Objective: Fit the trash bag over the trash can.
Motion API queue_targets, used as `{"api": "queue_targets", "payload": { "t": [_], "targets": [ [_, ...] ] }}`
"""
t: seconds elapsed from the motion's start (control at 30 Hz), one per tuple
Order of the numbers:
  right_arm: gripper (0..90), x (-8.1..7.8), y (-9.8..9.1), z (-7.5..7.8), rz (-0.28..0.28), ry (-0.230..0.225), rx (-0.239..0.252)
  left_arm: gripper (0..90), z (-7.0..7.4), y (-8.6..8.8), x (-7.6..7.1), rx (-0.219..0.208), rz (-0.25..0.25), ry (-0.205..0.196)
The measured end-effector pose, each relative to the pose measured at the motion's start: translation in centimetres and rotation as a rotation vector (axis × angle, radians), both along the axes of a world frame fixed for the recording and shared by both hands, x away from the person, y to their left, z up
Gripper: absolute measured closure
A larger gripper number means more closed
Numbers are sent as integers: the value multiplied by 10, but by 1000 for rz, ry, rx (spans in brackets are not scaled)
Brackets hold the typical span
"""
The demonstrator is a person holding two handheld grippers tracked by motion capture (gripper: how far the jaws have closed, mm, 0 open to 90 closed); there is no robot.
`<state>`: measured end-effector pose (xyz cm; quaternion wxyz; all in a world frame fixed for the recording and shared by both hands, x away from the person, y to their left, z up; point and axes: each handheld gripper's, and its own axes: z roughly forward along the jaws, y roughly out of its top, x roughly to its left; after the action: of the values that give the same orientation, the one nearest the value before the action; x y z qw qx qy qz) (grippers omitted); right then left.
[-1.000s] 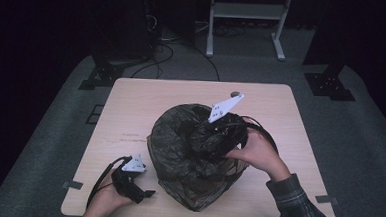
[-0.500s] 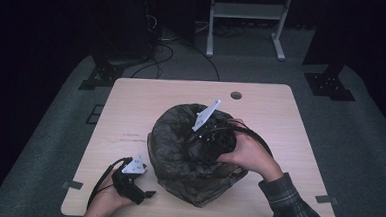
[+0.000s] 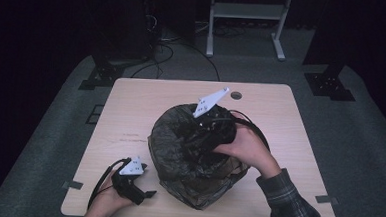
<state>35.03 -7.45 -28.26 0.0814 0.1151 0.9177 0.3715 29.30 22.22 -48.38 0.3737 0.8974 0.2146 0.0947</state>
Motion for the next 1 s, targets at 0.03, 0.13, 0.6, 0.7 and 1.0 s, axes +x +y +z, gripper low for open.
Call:
{"api": "queue_targets", "payload": {
  "t": [0.03, 0.13, 0.6, 0.7, 1.0],
  "targets": [
    [79, 1, 3, 3, 1, -6, 13, 0, 0, 0, 0, 0, 0, 0],
    [79, 3, 15, 10, 3, -24, 62, 0, 0, 0, 0, 0, 0, 0],
    [21, 26, 71, -23, 43, 61, -38, 0, 0, 0, 0, 0, 0, 1],
    [21, 28, 77, -33, 50, 73, -111, 0, 0, 0, 0, 0, 0, 1],
    [21, 31, 87, -47, 41, 111, -243, 0, 0, 0, 0, 1, 0, 0]
  ]
}}
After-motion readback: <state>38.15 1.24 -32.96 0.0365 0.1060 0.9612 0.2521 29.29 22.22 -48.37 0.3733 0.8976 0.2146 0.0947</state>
